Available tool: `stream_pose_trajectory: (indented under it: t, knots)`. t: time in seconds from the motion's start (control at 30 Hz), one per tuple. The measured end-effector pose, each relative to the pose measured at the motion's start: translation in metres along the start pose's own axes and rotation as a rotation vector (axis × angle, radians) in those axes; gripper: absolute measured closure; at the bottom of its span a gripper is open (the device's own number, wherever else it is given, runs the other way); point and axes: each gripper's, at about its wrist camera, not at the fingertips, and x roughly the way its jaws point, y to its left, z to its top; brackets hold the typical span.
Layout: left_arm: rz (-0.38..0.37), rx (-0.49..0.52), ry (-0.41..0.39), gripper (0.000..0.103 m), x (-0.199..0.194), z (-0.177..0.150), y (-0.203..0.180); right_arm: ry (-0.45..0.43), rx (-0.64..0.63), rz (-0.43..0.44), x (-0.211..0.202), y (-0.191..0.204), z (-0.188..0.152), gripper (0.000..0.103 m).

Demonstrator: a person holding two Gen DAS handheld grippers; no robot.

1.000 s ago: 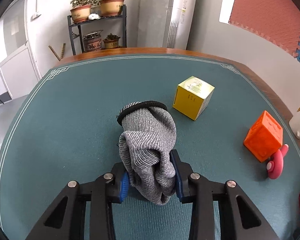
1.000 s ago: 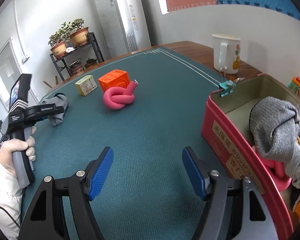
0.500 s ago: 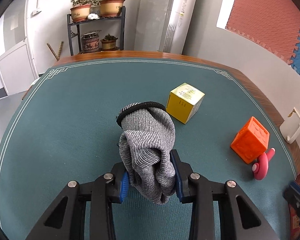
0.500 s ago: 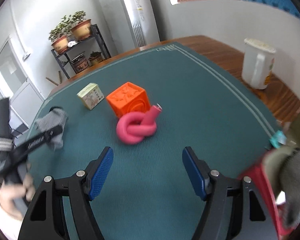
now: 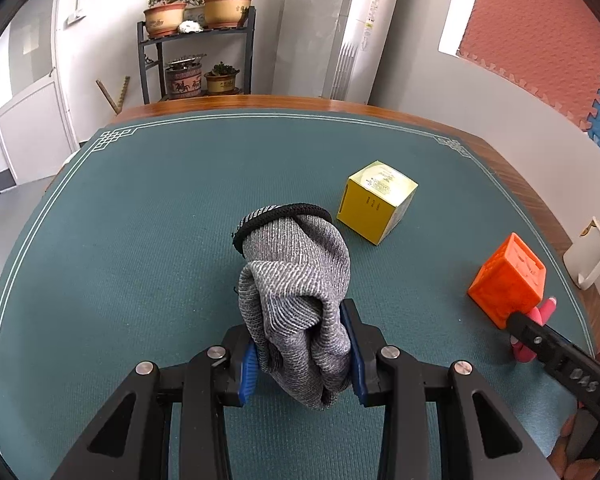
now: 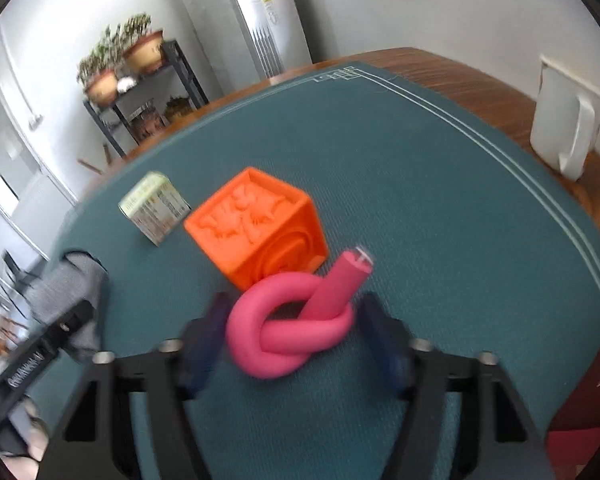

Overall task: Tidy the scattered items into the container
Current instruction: 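Grasp the pink knotted foam tube with the right tool, then carry the pink tube and grey glove into the red tin and release both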

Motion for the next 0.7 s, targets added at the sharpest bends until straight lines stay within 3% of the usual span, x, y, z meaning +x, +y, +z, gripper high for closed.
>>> stream_pose_trajectory:
  t: [0.17, 0.37, 0.7]
  knots:
    - [0.002, 0.01, 0.001, 0.065, 0.002, -0.002, -0.003, 0.005, -0.021, -0.024, 0.01, 0.006, 0.0, 0.04]
    - [0.001, 0.027, -0.025, 0.065, -0.007, -0.004, -0.01, -0.08, -0.032, -0.03, -0.034, 0.005, -0.014, 0.04]
    - [-0.023, 0.107, -0.14, 0.065, -0.049, -0.011, -0.039, -0.231, -0.039, -0.044, -0.114, -0.002, -0.038, 0.04]
